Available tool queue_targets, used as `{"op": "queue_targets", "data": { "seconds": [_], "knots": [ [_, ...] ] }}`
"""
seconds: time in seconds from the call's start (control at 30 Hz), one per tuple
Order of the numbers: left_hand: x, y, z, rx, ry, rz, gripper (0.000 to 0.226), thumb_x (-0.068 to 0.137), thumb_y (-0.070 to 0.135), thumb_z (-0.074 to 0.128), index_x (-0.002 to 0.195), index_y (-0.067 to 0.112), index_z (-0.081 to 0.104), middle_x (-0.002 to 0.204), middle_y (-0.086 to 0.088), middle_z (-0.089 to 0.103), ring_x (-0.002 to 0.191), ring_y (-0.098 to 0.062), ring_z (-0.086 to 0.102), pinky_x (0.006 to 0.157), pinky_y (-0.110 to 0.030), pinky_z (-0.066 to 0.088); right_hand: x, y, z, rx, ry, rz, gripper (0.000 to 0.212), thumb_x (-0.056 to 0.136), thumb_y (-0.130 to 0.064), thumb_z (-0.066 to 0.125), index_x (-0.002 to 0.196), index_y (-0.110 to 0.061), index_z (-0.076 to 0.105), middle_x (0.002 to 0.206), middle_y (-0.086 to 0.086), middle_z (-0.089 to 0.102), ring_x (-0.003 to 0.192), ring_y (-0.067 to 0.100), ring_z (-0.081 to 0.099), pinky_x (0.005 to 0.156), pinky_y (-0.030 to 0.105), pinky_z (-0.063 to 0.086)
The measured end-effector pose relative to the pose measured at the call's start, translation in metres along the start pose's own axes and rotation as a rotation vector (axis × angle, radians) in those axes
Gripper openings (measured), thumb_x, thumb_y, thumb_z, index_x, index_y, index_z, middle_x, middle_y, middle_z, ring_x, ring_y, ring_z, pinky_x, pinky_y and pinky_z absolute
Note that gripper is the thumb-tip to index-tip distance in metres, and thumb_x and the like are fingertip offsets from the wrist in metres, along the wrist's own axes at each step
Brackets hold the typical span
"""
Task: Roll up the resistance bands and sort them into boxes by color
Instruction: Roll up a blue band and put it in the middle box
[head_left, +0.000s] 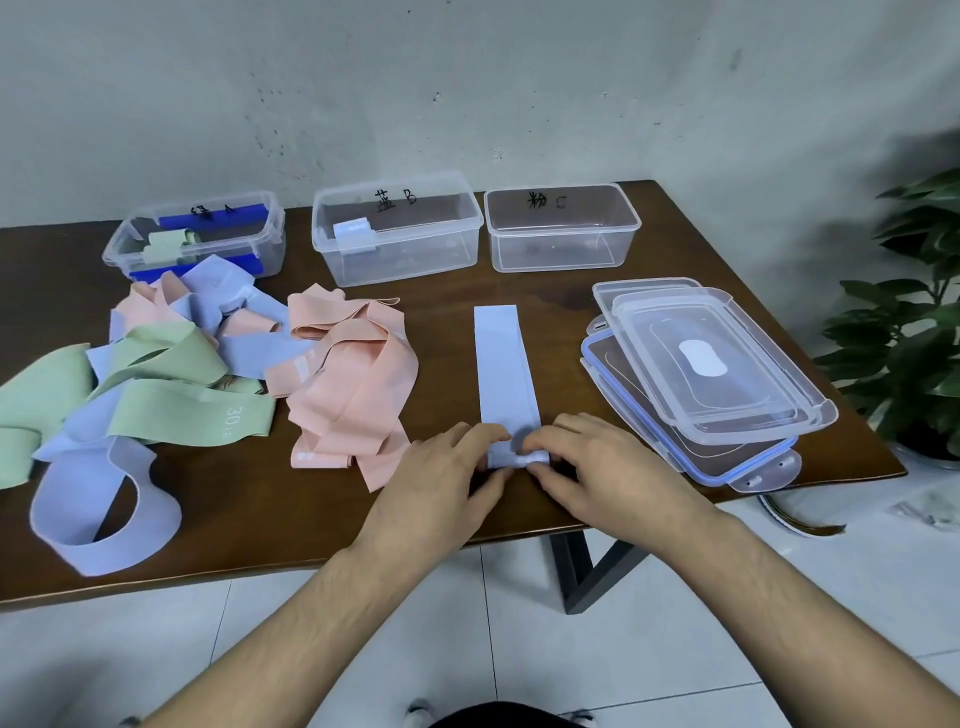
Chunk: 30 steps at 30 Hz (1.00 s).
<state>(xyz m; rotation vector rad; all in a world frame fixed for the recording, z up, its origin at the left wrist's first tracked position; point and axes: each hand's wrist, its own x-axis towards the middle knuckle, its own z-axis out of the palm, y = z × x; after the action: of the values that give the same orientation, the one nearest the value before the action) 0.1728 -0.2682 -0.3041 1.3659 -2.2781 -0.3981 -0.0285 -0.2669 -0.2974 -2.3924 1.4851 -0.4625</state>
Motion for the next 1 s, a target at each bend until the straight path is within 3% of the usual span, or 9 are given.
{"op": "queue_targets", "data": {
  "seconds": [0.17, 0.47, 0.67, 0.93, 1.0],
  "knots": [
    [0.003, -0.001, -0.001, 0.023, -0.016, -0.018, 0.017, 0.097, 0.034, 0.059, 0.112, 0.027, 0.061, 0.091, 0.013, 0.051, 0.077, -0.011, 0.052, 0.07, -0.025, 0.044, 0.005, 0.003, -0.001, 0.013, -0.027, 0.025, 0.024, 0.102, -0.036, 0.049, 0.122, -0.034, 0.062, 0.098, -0.015, 0.055, 0.096, 0.005, 0.048, 0.085, 0.021, 0.042],
    [0.011, -0.003, 0.0, 0.036, -0.055, -0.054, 0.029, 0.1, 0.035, 0.051, 0.124, 0.023, 0.063, 0.107, 0.007, 0.061, 0.093, -0.012, 0.059, 0.081, -0.024, 0.045, 0.008, 0.006, 0.002, 0.025, -0.026, 0.019, 0.024, 0.1, -0.037, 0.053, 0.124, -0.036, 0.055, 0.081, -0.02, 0.041, 0.085, 0.005, 0.046, 0.076, 0.021, 0.041],
    [0.01, -0.002, 0.0, 0.032, -0.048, -0.08, 0.034, 0.101, 0.039, 0.049, 0.133, 0.029, 0.049, 0.107, 0.01, 0.056, 0.092, -0.011, 0.056, 0.075, -0.017, 0.038, 0.015, 0.005, -0.001, 0.034, -0.07, 0.082, 0.026, 0.103, -0.039, 0.046, 0.127, -0.037, 0.055, 0.109, -0.012, 0.059, 0.102, 0.007, 0.053, 0.088, 0.023, 0.045],
    [0.015, -0.006, 0.002, 0.036, -0.058, -0.079, 0.027, 0.1, 0.033, 0.053, 0.125, 0.024, 0.058, 0.109, 0.004, 0.058, 0.093, -0.014, 0.058, 0.076, -0.018, 0.039, 0.019, -0.001, -0.003, 0.025, -0.106, 0.092, 0.037, 0.102, -0.04, 0.048, 0.139, -0.034, 0.045, 0.122, -0.01, 0.058, 0.11, 0.009, 0.053, 0.094, 0.024, 0.047],
    [0.016, -0.006, 0.002, 0.039, -0.053, -0.083, 0.028, 0.1, 0.033, 0.053, 0.126, 0.024, 0.06, 0.111, 0.003, 0.059, 0.095, -0.014, 0.059, 0.077, -0.018, 0.039, 0.019, -0.001, -0.003, 0.03, -0.11, 0.097, 0.035, 0.102, -0.037, 0.051, 0.136, -0.031, 0.045, 0.12, -0.009, 0.058, 0.107, 0.01, 0.054, 0.089, 0.022, 0.046]
  ]
}}
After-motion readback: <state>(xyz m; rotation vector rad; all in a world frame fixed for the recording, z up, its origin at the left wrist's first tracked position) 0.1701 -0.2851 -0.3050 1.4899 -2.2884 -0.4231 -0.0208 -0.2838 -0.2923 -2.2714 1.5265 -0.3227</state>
